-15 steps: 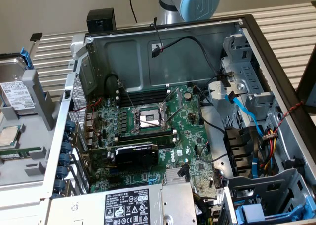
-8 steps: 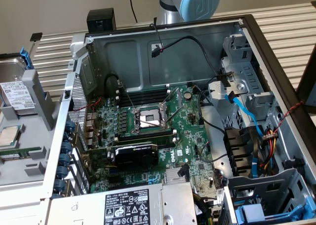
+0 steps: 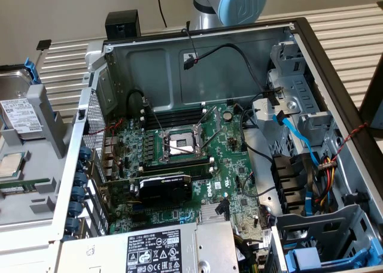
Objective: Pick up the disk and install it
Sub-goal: 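Pick up the disk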
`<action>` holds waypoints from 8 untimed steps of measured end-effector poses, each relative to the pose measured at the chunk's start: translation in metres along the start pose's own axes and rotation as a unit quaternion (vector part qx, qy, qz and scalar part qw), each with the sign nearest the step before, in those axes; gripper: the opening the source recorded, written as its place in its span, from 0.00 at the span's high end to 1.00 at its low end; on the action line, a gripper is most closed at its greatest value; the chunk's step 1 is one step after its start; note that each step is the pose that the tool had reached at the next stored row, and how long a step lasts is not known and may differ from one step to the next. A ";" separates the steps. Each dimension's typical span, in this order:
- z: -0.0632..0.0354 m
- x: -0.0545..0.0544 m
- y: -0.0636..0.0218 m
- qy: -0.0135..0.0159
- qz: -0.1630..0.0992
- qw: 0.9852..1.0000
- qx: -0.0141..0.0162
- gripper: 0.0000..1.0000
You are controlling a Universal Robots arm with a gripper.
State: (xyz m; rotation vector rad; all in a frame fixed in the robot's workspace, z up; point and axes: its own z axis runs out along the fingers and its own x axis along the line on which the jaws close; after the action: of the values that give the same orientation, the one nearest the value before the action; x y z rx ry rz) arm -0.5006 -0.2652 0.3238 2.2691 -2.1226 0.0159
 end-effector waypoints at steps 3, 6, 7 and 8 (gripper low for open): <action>0.0024 0.000 0.0000 -0.005 -0.003 1.000 -0.003 0.34; 0.0053 0.000 -0.0001 -0.008 -0.004 1.000 -0.007 0.34; 0.0063 0.000 -0.0002 -0.009 -0.004 1.000 -0.009 0.34; 0.0072 0.000 -0.0003 -0.010 -0.005 1.000 -0.010 0.34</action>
State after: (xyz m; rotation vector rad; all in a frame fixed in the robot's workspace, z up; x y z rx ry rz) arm -0.5005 -0.2653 0.3166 2.2775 -2.1114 -0.0291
